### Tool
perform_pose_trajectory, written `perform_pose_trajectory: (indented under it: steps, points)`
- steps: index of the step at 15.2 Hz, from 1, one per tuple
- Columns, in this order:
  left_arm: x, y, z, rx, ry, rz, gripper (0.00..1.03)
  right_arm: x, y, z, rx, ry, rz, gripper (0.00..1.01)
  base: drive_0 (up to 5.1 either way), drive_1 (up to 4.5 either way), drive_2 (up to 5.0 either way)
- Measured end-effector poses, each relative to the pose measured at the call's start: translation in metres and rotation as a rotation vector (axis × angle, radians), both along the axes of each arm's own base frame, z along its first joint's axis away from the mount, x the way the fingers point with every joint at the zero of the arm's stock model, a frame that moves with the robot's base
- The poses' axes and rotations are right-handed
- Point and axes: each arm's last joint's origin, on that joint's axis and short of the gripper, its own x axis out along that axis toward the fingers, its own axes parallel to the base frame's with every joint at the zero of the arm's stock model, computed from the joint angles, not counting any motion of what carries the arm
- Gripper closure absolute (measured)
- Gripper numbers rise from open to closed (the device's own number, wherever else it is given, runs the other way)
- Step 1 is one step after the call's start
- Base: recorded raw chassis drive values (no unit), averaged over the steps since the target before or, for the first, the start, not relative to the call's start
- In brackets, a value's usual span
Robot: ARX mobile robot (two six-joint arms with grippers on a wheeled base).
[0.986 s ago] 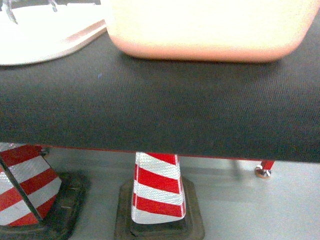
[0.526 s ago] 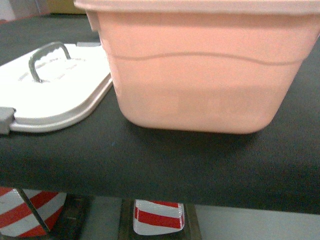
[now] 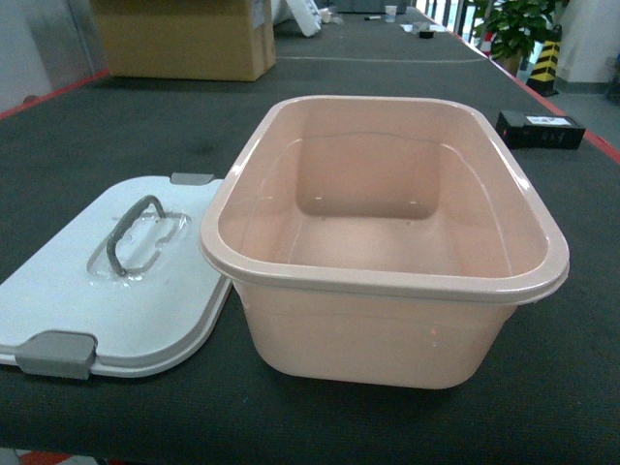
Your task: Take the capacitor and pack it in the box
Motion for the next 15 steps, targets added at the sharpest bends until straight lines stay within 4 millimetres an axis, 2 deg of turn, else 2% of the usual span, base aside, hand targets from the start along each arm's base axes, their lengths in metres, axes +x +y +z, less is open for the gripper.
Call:
perform_pose_trajectory:
  steps: [15]
  points:
    - [0.0, 0.0, -0.0004, 0.0, 0.004, 0.0, 0.59, 0.0, 0.0, -0.0003, 0.0, 0.003, 0.0, 0.03, 0.0, 0.0, 0.0]
